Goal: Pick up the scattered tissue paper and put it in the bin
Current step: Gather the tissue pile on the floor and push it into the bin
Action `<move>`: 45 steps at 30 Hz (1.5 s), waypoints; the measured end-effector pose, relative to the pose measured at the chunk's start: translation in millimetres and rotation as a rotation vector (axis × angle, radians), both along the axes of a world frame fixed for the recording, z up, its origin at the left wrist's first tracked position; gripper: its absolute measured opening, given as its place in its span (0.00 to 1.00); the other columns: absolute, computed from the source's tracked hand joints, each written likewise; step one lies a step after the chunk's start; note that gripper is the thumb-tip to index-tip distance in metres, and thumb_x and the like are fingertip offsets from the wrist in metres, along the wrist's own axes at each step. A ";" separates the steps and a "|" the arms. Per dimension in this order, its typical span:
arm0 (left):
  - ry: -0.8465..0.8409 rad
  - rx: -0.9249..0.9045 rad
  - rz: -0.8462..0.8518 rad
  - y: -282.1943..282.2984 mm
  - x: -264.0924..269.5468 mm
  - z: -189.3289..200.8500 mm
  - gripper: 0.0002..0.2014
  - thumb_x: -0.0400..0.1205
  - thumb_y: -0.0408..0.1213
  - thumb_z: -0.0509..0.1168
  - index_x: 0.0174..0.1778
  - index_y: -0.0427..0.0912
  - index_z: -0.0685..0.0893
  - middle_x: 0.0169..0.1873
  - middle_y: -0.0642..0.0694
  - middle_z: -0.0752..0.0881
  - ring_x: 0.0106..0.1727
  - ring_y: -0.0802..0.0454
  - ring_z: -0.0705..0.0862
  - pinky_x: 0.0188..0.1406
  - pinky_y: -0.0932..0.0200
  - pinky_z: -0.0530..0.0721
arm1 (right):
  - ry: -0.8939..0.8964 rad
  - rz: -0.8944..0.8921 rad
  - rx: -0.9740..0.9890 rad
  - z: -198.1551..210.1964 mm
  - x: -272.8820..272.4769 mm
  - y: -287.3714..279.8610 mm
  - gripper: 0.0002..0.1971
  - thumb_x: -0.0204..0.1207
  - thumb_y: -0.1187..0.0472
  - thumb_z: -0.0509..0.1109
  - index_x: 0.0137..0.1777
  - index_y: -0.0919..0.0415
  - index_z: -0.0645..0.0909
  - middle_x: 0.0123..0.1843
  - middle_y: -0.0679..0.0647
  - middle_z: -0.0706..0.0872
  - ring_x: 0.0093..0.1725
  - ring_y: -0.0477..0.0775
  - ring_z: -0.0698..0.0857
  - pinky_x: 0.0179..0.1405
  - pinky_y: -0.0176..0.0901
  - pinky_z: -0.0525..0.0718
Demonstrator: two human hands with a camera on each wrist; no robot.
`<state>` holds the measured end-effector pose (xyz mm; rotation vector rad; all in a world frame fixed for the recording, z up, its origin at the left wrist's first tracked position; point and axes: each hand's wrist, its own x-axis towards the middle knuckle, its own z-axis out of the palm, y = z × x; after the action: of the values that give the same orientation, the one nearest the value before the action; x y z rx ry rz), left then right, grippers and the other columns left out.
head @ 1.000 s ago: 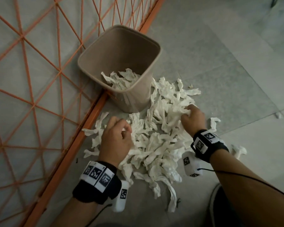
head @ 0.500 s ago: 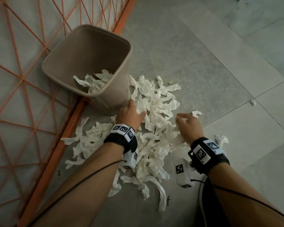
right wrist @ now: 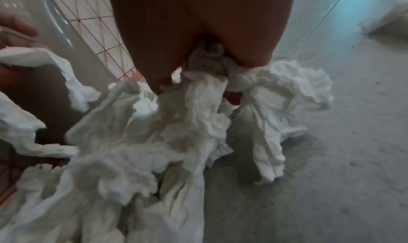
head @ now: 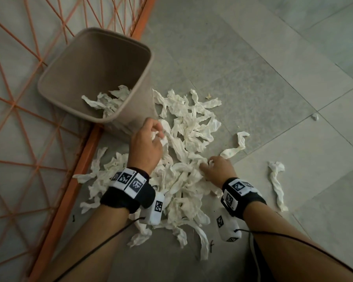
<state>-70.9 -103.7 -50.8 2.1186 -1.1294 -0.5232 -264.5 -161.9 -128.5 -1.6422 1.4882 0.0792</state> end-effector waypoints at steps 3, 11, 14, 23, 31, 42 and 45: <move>-0.051 0.108 -0.058 -12.6 -8.7 -11.3 0.07 0.80 0.39 0.61 0.53 0.48 0.76 0.43 0.47 0.82 0.46 0.44 0.83 0.42 0.53 0.80 | -0.075 -0.132 -0.081 6.3 -0.9 -0.2 0.19 0.71 0.52 0.67 0.26 0.65 0.75 0.29 0.60 0.84 0.30 0.61 0.81 0.30 0.48 0.82; -0.353 0.545 -0.211 -26.2 -19.3 -75.6 0.12 0.82 0.39 0.65 0.57 0.37 0.84 0.58 0.35 0.84 0.60 0.34 0.81 0.50 0.46 0.78 | -0.042 -0.147 -0.186 11.9 -24.5 -25.6 0.28 0.70 0.74 0.63 0.69 0.53 0.72 0.78 0.58 0.64 0.60 0.62 0.81 0.56 0.52 0.84; -0.340 0.469 -0.176 -19.5 -17.5 -63.4 0.10 0.80 0.40 0.65 0.49 0.37 0.85 0.53 0.37 0.83 0.53 0.36 0.82 0.44 0.49 0.76 | 0.086 0.000 -0.122 -0.2 -33.6 -40.7 0.34 0.74 0.70 0.63 0.80 0.48 0.62 0.85 0.55 0.55 0.72 0.66 0.76 0.67 0.58 0.80; -0.273 0.049 -0.216 -24.4 -25.7 -3.4 0.10 0.75 0.24 0.61 0.47 0.43 0.73 0.42 0.48 0.79 0.39 0.47 0.77 0.37 0.56 0.71 | 0.125 -0.094 -0.165 -5.6 -44.3 -32.8 0.17 0.73 0.50 0.64 0.44 0.66 0.82 0.47 0.65 0.87 0.48 0.68 0.85 0.46 0.52 0.83; -0.342 0.531 -0.404 -64.7 -58.0 -75.0 0.28 0.79 0.54 0.67 0.72 0.47 0.72 0.67 0.41 0.80 0.66 0.38 0.78 0.59 0.43 0.79 | -0.055 -0.489 -0.246 13.3 -73.4 -20.9 0.10 0.72 0.63 0.68 0.54 0.58 0.78 0.49 0.58 0.83 0.43 0.58 0.81 0.43 0.45 0.76; -0.172 0.138 -0.302 -27.7 -47.6 -31.3 0.08 0.74 0.35 0.68 0.37 0.42 0.73 0.48 0.49 0.77 0.42 0.47 0.79 0.41 0.54 0.78 | 0.209 -0.526 -0.093 -19.6 -123.0 -15.5 0.19 0.72 0.49 0.71 0.57 0.59 0.78 0.63 0.63 0.79 0.57 0.69 0.82 0.54 0.54 0.80; -0.167 0.010 -0.247 -20.1 -37.9 -15.9 0.07 0.75 0.27 0.64 0.43 0.42 0.75 0.43 0.47 0.84 0.39 0.44 0.82 0.38 0.52 0.80 | 0.183 -0.590 -0.056 -20.8 -117.4 -15.4 0.16 0.74 0.51 0.70 0.56 0.61 0.80 0.55 0.68 0.86 0.54 0.69 0.84 0.46 0.48 0.77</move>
<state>-108.8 -123.8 -66.7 2.0732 -1.4984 -0.4702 -381.8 -177.3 -149.3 -1.2010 2.0760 -0.1439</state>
